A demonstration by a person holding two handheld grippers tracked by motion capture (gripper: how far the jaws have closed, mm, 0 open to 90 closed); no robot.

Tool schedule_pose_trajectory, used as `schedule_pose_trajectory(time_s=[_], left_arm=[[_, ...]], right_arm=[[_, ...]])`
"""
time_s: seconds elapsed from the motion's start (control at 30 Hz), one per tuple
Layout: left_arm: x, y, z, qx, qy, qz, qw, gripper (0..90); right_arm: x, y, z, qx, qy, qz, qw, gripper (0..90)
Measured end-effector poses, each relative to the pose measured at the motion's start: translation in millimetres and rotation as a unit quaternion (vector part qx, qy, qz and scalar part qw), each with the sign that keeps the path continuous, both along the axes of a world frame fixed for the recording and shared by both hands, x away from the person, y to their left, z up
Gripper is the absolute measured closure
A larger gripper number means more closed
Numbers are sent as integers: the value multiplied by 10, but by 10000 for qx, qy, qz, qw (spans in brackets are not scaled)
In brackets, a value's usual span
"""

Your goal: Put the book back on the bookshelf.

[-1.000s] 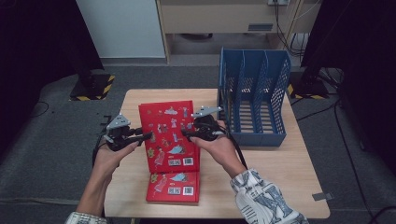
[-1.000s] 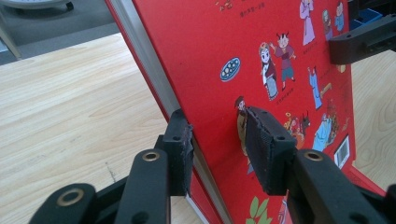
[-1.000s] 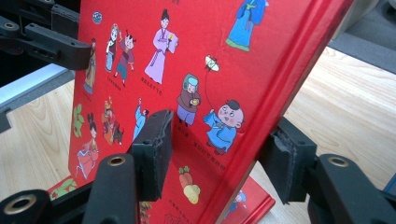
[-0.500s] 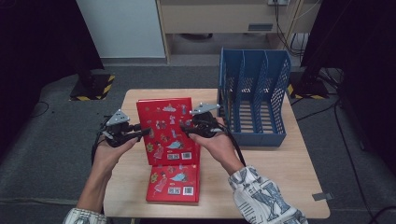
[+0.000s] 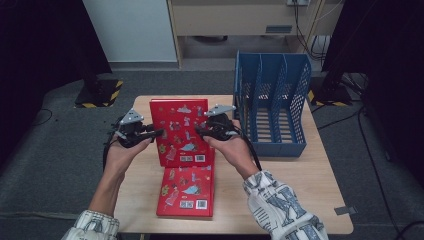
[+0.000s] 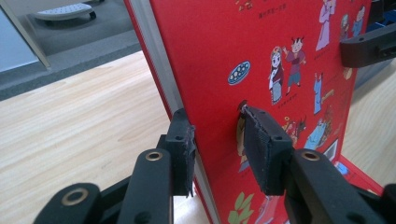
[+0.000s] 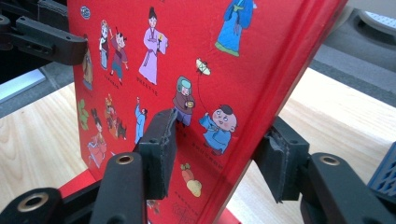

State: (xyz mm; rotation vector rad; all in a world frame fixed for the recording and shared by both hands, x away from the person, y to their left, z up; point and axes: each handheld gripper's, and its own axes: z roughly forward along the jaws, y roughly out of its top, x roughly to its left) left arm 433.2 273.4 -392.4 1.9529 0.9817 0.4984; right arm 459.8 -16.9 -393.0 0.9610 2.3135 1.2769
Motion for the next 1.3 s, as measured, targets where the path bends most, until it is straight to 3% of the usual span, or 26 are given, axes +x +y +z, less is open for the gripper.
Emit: schedule_pose_trajectory(time_s=[0.23, 0.53, 0.83, 1.3], left_arm=[[-20, -10, 11, 14, -56, -32, 10000, 630], [-220, -19, -8, -71, -174, 6, 9998, 586], [-358, -8, -52, -238, -288, -5, 9993, 513], [-441, -19, -129, -286, -414, -59, 9987, 417]], right_arm=[[-23, -21, 11, -57, -118, 32, 9999, 515], [-300, -87, 19, 99, -315, 217, 9992, 555], [-572, -125, 50, 139, -391, 616, 9972, 573], [-624, -28, 127, 308, -333, 1094, 9930, 605]])
